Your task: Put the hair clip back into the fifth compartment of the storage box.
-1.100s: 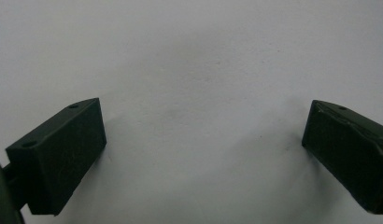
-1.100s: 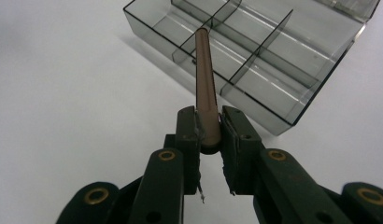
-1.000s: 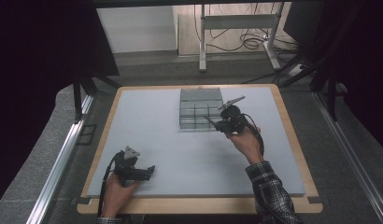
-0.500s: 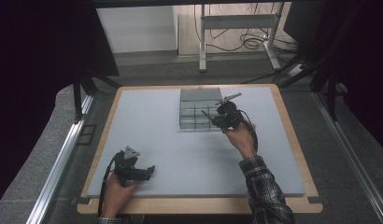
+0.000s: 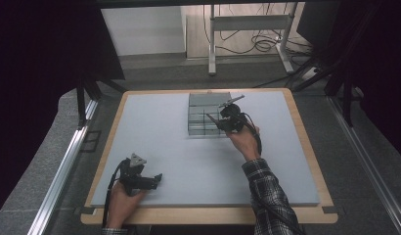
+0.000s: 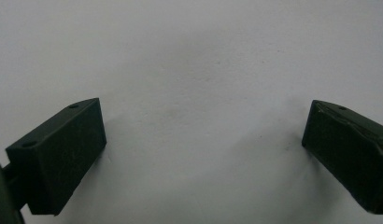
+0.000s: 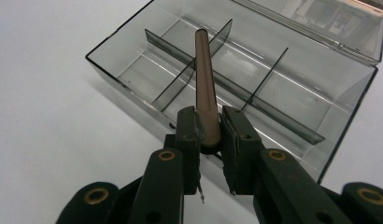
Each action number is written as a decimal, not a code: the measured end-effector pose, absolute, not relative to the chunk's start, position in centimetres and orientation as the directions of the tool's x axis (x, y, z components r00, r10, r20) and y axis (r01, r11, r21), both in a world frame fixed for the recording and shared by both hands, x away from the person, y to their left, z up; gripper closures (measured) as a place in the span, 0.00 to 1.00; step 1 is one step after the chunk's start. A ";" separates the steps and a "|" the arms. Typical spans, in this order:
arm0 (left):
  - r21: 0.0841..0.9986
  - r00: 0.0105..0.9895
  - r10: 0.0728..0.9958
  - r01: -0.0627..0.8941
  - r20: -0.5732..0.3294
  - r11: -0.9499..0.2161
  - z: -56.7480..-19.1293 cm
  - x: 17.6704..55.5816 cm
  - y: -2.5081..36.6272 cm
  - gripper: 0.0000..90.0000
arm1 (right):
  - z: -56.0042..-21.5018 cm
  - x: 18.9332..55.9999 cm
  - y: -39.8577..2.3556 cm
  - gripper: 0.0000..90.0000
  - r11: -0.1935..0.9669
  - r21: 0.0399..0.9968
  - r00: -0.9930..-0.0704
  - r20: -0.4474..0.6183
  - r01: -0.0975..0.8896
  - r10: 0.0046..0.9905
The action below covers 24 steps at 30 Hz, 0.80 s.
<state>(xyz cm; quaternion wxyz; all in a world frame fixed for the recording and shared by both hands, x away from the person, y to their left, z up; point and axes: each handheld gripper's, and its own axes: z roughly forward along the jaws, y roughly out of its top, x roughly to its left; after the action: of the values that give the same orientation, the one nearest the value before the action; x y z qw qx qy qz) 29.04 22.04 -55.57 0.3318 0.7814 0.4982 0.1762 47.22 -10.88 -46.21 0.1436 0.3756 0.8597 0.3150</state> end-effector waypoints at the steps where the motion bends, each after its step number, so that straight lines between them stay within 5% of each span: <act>1: 0.694 0.441 0.896 0.662 -0.055 -0.283 -55.6 29.0 22.0 0.00 | -46.3 47.4 -10.8 0.85 0.518 0.650 -0.675 -0.012 0.555 0.738; 24: 0.695 0.440 0.896 0.661 -0.057 -0.281 -55.6 29.0 22.0 0.00 | -48.5 50.2 -9.0 0.85 0.527 0.605 -0.653 -0.016 0.597 0.757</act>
<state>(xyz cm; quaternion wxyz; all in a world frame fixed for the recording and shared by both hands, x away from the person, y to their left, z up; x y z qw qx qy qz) 29.03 22.02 -55.58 0.3329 0.7806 0.4988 0.1762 50.21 -8.97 -48.55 0.1397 0.3926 0.8625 0.2870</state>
